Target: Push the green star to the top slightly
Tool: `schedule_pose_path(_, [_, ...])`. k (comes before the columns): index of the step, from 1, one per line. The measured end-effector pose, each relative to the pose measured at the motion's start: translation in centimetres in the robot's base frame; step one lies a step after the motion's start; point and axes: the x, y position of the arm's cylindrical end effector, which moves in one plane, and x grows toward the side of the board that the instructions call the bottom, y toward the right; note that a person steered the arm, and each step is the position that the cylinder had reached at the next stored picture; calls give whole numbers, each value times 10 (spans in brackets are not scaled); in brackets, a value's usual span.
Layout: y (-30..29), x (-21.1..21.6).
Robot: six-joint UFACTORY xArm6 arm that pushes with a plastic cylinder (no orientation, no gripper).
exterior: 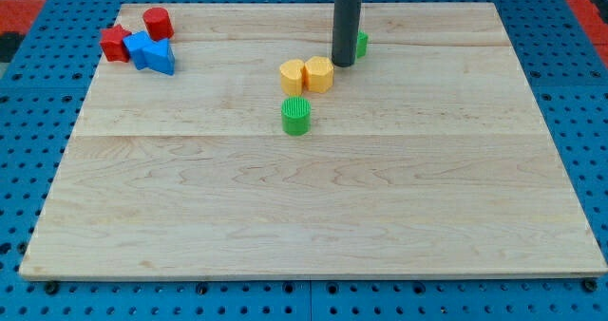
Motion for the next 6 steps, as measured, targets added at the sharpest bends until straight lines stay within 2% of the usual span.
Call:
schedule_pose_path(1, [7,33])
schedule_pose_path(2, [44,34])
schedule_pose_path(3, [58,-12])
schedule_pose_path(4, [31,-76])
schedule_pose_path(5, [27,-94])
schedule_pose_path(6, [64,-31])
